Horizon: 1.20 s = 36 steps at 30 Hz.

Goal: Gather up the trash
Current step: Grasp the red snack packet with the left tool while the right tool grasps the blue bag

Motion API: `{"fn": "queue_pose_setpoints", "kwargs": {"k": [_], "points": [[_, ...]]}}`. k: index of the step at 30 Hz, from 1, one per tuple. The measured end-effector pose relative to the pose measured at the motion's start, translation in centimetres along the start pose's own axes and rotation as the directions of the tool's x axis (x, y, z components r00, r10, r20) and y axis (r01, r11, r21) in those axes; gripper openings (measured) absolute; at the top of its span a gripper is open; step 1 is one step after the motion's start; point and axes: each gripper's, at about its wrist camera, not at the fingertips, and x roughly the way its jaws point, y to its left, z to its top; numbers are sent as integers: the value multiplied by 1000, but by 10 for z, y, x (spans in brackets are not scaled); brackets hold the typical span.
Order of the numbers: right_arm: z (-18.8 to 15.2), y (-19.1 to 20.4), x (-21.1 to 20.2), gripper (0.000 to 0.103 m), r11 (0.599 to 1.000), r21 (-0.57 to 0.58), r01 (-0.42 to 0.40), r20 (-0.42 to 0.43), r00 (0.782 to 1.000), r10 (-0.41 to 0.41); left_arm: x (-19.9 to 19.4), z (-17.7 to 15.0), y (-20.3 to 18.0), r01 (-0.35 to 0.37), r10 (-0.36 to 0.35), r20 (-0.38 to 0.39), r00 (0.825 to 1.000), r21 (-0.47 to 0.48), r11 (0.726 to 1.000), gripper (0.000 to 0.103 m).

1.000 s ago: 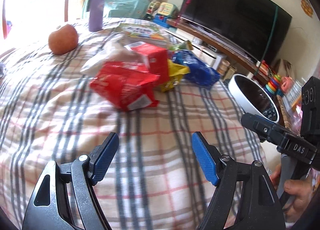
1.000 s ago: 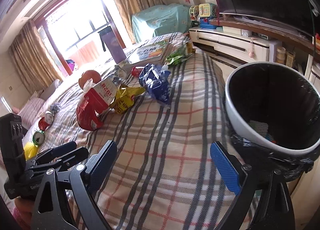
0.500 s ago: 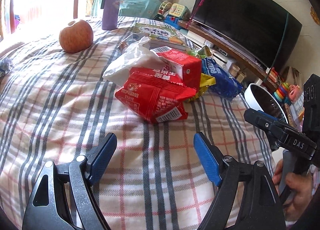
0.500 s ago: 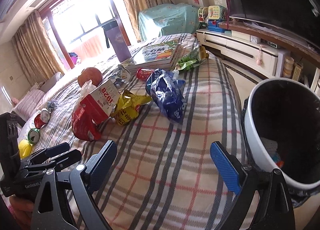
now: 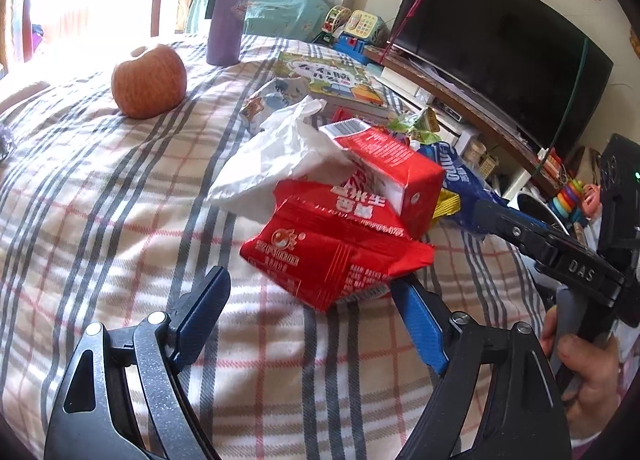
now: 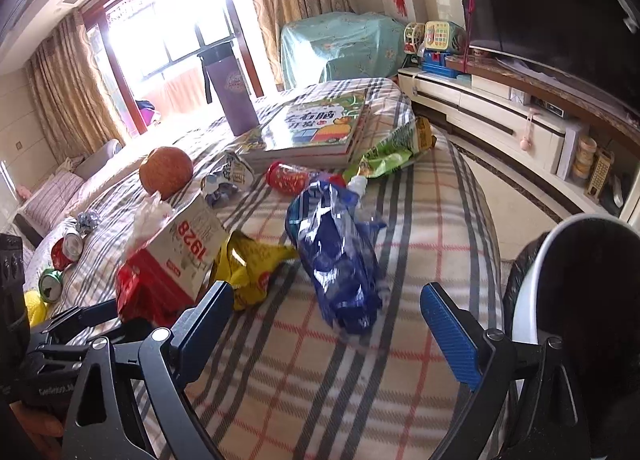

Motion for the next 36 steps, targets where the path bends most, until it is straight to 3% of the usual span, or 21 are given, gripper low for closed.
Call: {"fn": "queue_pose_setpoints", "kwargs": {"k": [2, 4, 5, 6, 7, 8, 9, 17, 36], "points": [[4, -1, 5, 95, 1000, 6, -1, 1, 1000, 1, 0, 1, -4, 12, -12, 10, 1000, 20, 1000, 75], [4, -1, 7, 89, 1000, 6, 6, 0, 1000, -6, 3, 1, -8, 27, -27, -5, 1000, 40, 999, 51], [3, -1, 8, 84, 1000, 5, 9, -7, 1000, -9, 5, 1, -9, 33, -33, -13, 999, 47, 998, 44], [1, -2, 9, 67, 1000, 8, 12, -15, 1000, -12, 6, -1, -10, 40, -39, -21, 999, 54, 998, 33], [-1, -3, 9, 42, 1000, 14, 20, -25, 999, -20, 6, -2, -11, 43, -41, -23, 999, 58, 997, 31], [-3, -4, 9, 30, 999, 19, 26, -35, 999, -26, 5, -3, -11, 42, -41, -19, 999, 61, 997, 29], [-5, -6, 7, 27, 999, 26, 27, -34, 999, -26, 3, -4, -12, 46, -45, -17, 999, 63, 997, 26], [-22, -14, -27, 23, 998, 58, 19, 4, 1000, -19, -17, -19, -21, 86, -85, -14, 996, 63, 994, 23], [-54, -42, -102, 23, 988, 152, 3, 73, 997, -15, -35, -32, -95, 207, -202, -44, 978, 166, 964, 23]]}}
